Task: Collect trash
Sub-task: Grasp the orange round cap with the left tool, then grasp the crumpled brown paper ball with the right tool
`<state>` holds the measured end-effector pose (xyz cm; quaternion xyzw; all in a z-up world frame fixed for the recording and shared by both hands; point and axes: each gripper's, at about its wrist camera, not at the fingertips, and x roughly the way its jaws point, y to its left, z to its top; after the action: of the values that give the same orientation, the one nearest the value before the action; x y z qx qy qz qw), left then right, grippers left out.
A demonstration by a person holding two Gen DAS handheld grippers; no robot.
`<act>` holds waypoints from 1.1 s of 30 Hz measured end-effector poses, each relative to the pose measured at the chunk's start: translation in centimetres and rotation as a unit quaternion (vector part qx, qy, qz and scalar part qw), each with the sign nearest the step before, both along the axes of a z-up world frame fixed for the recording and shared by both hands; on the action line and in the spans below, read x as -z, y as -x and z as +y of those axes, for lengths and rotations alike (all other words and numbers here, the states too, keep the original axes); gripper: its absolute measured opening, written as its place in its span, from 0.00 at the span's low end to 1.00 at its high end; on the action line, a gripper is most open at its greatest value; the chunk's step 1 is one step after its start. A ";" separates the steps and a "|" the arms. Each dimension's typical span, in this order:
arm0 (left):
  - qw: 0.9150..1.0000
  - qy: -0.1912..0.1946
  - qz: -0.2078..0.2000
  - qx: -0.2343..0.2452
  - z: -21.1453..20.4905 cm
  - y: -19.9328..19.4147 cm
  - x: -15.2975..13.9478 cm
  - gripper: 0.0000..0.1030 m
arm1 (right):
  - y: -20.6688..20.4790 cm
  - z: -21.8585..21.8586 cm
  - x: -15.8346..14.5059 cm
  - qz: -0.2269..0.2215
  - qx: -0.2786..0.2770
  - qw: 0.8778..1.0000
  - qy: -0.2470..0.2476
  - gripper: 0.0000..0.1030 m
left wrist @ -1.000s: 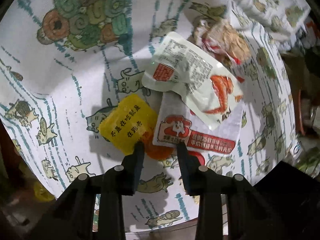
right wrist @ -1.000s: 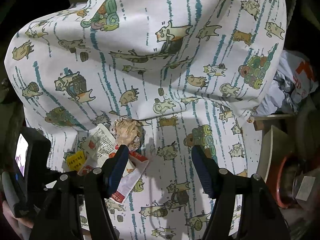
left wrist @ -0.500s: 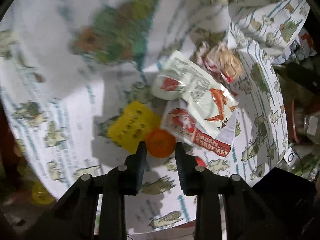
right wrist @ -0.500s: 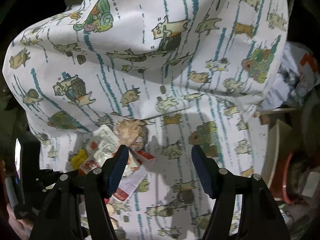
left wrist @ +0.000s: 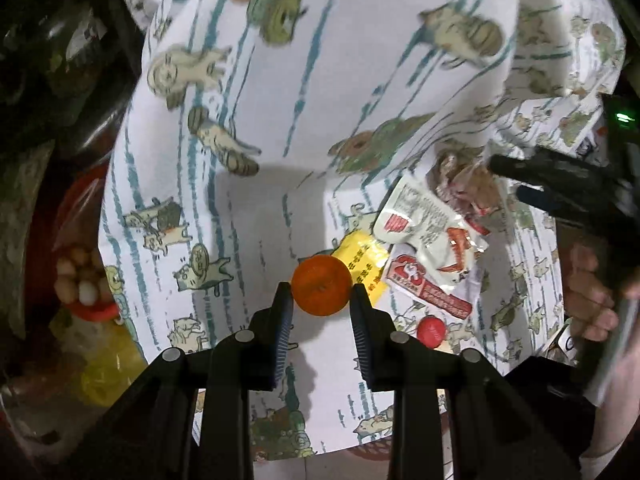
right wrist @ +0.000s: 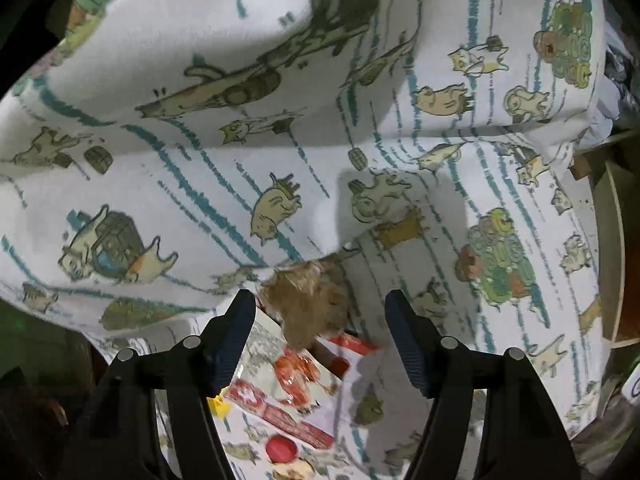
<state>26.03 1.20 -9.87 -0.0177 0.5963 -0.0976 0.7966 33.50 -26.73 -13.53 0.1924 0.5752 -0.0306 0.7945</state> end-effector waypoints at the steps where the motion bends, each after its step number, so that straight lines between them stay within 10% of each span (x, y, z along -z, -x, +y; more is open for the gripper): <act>1: 1.000 -0.001 -0.004 0.000 0.3 0.1 -0.4 0.27 | -0.3 0.4 0.6 0.007 -0.001 1.000 0.012 0.68; 7: 1.000 0.020 -0.010 -0.017 0.2 -1.0 -0.4 0.27 | -0.9 2.2 3.6 0.015 -0.009 1.000 0.017 0.66; 11: 0.999 0.007 -0.018 -0.031 1.5 -1.3 -0.8 0.27 | 0.4 1.2 3.9 -0.026 0.027 0.997 -0.060 0.45; 19: 0.996 0.011 -0.073 -0.059 2.6 0.1 -3.7 0.27 | 2.3 1.3 1.1 -0.022 -0.007 0.999 0.041 0.39; 33: 0.974 -0.009 -0.212 -0.081 0.6 11.7 -10.7 0.27 | 14.5 1.7 -13.5 -0.232 -0.093 0.962 0.113 0.38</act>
<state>14.32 1.81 0.79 -0.0374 0.4109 -0.0289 0.9105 19.00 -25.07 0.00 0.0487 0.3830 0.0242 0.9222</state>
